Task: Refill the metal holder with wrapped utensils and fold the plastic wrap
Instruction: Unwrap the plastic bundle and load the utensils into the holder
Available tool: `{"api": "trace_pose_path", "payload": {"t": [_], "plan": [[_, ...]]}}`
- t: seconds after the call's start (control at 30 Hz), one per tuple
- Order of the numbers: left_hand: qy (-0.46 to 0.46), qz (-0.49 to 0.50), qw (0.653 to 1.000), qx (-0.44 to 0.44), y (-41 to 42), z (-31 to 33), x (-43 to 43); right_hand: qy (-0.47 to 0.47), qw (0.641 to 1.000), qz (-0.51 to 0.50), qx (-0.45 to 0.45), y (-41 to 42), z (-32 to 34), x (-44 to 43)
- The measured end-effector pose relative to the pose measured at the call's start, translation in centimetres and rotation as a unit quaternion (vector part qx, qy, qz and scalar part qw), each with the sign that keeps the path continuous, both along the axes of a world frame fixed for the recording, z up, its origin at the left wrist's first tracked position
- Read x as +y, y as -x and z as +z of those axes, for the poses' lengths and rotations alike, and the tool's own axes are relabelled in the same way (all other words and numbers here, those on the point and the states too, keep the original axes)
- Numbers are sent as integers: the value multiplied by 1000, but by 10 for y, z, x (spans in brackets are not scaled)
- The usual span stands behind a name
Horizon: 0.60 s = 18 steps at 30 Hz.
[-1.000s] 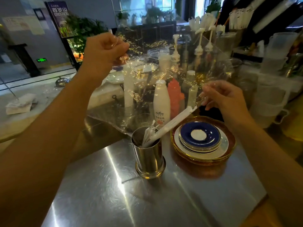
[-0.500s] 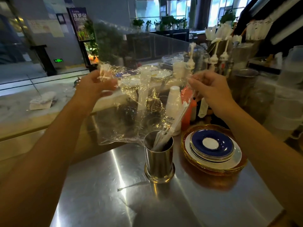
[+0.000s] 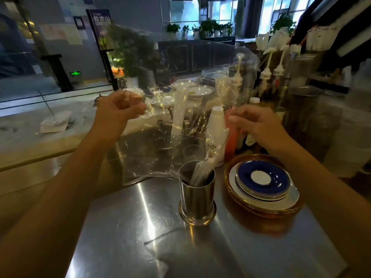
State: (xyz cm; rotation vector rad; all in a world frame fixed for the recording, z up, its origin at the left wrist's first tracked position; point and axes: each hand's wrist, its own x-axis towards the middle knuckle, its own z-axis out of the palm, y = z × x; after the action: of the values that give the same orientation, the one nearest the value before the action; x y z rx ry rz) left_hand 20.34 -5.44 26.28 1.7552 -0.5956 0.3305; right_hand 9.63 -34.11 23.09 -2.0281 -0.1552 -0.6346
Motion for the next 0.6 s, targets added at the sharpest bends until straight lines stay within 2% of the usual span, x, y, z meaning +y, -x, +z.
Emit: {"api": "trace_pose_path", "payload": {"t": [0.13,0.3,0.47,0.6], "plan": [[78,48,996,-16,3,6,1,-34,999,-31,-22,3,-5,-3],[-25,-40,999,4,8,13,6,-20,999,-41,-20,7,-12,-11],[-20,-6,1000,-6,8,13,5,-31,997,-62,-27,9,-19,-17],[51,-8,999,-3,6,17,1,-32,995,-72,-60,6,-12,-10]]}}
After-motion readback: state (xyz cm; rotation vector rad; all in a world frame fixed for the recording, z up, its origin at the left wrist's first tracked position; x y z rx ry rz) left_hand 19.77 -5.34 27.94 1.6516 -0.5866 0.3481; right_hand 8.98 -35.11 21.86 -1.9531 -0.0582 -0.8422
